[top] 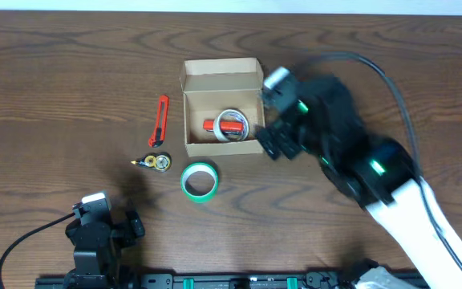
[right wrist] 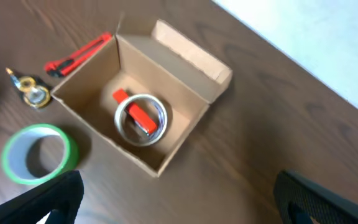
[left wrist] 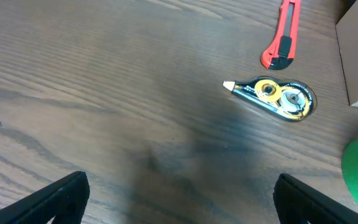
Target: Pack container
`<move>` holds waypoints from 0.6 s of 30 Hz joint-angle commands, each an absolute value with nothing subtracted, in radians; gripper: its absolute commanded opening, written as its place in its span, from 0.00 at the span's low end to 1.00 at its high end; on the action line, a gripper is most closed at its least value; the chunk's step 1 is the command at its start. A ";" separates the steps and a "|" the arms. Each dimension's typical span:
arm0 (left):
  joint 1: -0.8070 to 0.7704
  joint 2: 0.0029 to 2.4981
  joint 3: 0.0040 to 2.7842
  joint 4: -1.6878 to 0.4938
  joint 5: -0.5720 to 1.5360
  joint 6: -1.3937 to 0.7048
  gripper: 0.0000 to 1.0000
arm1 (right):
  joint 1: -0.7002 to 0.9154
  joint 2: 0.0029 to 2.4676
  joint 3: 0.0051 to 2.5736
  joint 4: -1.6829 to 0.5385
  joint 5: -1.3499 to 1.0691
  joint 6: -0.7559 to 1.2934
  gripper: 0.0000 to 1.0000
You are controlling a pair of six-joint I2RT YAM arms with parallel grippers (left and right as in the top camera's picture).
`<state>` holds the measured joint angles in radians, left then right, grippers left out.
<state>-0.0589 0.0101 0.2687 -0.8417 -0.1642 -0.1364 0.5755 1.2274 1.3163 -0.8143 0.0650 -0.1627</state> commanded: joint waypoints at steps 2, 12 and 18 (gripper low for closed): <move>-0.052 0.004 0.264 -0.863 -0.175 -0.127 0.95 | 0.582 1.004 1.145 -0.796 0.164 -0.014 0.99; -0.053 0.004 0.264 -0.863 -0.175 -0.127 0.95 | 0.582 0.461 0.803 -0.834 0.259 0.165 0.99; -0.053 0.004 0.264 -0.863 -0.175 -0.127 0.95 | 0.581 0.265 0.707 -0.878 0.262 0.164 0.99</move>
<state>-0.0589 0.0101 0.2687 -0.8417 -0.1642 -0.1360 0.5755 0.3134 0.7391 -0.8749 0.2409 0.1310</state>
